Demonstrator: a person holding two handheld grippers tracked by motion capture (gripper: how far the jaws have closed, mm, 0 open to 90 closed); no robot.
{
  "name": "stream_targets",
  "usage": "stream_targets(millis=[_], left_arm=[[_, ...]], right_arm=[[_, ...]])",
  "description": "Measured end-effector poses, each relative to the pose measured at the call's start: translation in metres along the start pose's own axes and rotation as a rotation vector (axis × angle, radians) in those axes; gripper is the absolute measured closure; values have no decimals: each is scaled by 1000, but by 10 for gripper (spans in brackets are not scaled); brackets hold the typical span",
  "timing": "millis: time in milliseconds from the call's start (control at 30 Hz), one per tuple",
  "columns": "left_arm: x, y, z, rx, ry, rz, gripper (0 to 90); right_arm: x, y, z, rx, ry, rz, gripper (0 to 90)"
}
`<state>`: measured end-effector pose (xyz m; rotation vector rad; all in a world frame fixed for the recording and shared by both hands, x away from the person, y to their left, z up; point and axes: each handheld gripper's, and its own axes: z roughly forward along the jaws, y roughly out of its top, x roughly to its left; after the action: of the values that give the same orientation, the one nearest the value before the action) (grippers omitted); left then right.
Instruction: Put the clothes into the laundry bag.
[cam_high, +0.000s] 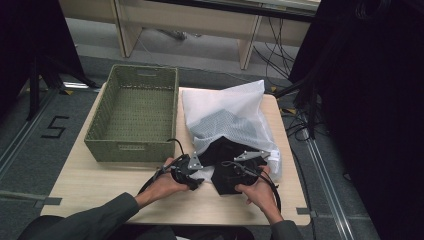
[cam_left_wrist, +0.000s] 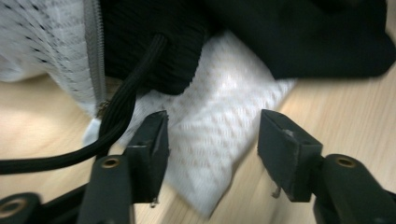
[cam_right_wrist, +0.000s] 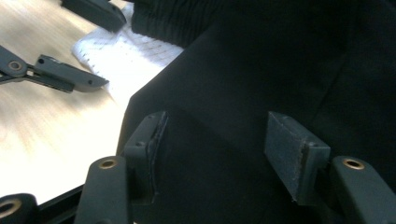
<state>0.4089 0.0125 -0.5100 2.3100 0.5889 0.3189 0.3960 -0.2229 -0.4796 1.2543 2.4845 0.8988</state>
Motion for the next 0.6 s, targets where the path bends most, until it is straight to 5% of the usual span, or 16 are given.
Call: stream_targets(millis=[67,200,233,333,400,467,533,567,600], left_arm=[[1,-1,2,-15,-50,-43,594],[-1,0,1,-9,-39,0,859],[-3,-1,1,-12,-38,-11,886],[-8,-2,-8,42,-63,44,893],[-12,-7,-12,31,-69,43,893],[-13,-9,-17,63,-73,75,893],[-15,-11,-19,66,-73,87,893],[-15,-11,-20,64,-74,87,893],[-16,-12,-21,67,-75,103,893]], right_arm=[[0,1,-1,2,-4,17,412],[-1,-1,2,9,-13,-3,401],[0,0,3,19,-8,-3,398],[4,-1,10,16,0,-6,391],[5,0,13,35,16,-56,406],[10,1,17,43,19,-82,503],[15,3,20,61,15,-131,713],[19,7,19,77,40,-110,833],[17,8,22,42,41,-164,878]])
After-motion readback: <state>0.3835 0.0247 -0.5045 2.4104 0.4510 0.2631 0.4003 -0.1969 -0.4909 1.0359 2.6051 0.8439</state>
